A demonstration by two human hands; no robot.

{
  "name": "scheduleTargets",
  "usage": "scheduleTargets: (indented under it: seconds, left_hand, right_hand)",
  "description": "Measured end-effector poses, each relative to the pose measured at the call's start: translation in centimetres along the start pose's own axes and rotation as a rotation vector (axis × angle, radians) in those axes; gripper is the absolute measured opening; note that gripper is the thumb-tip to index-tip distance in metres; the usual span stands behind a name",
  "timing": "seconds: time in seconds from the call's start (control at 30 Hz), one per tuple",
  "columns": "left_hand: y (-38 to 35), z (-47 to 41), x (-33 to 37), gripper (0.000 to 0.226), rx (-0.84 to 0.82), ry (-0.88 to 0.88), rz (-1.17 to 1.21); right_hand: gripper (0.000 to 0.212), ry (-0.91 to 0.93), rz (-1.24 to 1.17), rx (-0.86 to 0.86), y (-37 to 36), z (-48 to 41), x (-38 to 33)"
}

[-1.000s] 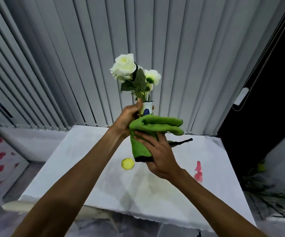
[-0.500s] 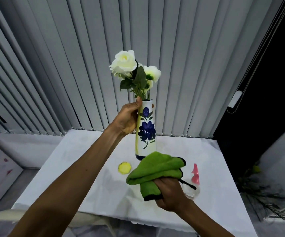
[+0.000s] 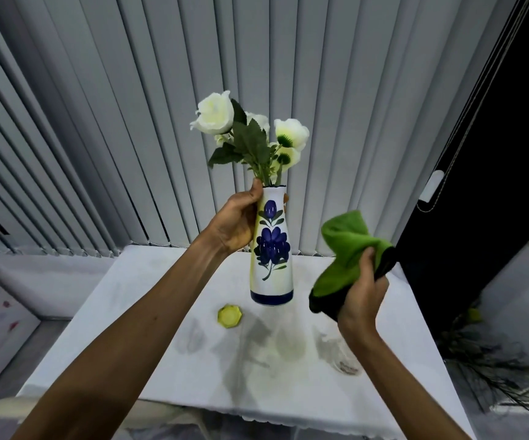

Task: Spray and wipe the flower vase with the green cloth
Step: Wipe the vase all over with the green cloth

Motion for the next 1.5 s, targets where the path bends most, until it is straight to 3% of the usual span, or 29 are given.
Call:
scheduleTargets:
  seconds: [0.1,0.23,0.37,0.53,0.63,0.73,0.97,1.2,1.27,1.4,1.5]
  left_hand:
    - [-0.8,-0.1,-0.2,0.042,-0.041,0.006,0.007]
    - [-2.2,-0.2,-0.7,0.041,-0.069,-0.004,-0.013]
    - [-2.2,-0.4,-0.1,0.041,-0.026,-0.045,-0.020]
    - [-0.5,-0.3,0.4,0.043,0.013,-0.033,-0.041]
    - [0.3,-0.1,0.2,0.042,0.036,-0.019,-0.054]
    - [0.9,0.2,0.1,0.041,0.067,-0.017,-0.059]
    - [1.4,0.4,0.2,0.041,0.071,-0.038,-0.057]
    - [0.2,0.4,-0.3,0.041,-0.033,-0.006,-0.091]
    - [0.2,0.4,-0.8,0.034,-0.056,0.018,-0.070]
    - [0.8,0.3,-0.8,0.047,-0.021,-0.005,-0.039]
    - [0.7,0.5,-0.2,0.042,0.016,-0.049,-0.033]
  right_hand:
    - [0.027,-0.158,-0.218,-0.094,-4.3,-1.3,-0.9]
    - [0.047,-0.182,-0.124,-0.403,-10.2,0.6,-1.3]
    - [0.067,0.101,0.292,-0.649,-12.2,3.8,-1.0]
    - [0.090,0.518,0.595,-0.897,-11.6,6.7,0.2]
    - [0.073,0.854,0.800,-0.990,-11.1,9.1,1.0]
    - [0.077,0.897,0.828,-1.021,-9.4,10.5,2.3]
    - [0.027,1.061,0.863,-0.844,-7.5,11.9,2.4]
    - [0.056,0.934,0.965,-0.802,-12.6,9.1,0.1]
    - [0.060,0.779,0.882,-0.773,-13.9,7.7,-0.7]
    - [0.061,0.476,0.630,-0.721,-15.1,5.0,-1.2]
    - [0.048,0.087,0.424,-0.681,-13.9,2.9,1.5]
Point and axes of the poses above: each hand's wrist, its own z-axis away from the middle knuckle, its own y-axis out of the back of the hand, x = y × z, the point moved 9 cm from there along -z, towards the middle knuckle, and after that the axes turned 3 degrees about -z, right-handed, at the moved point
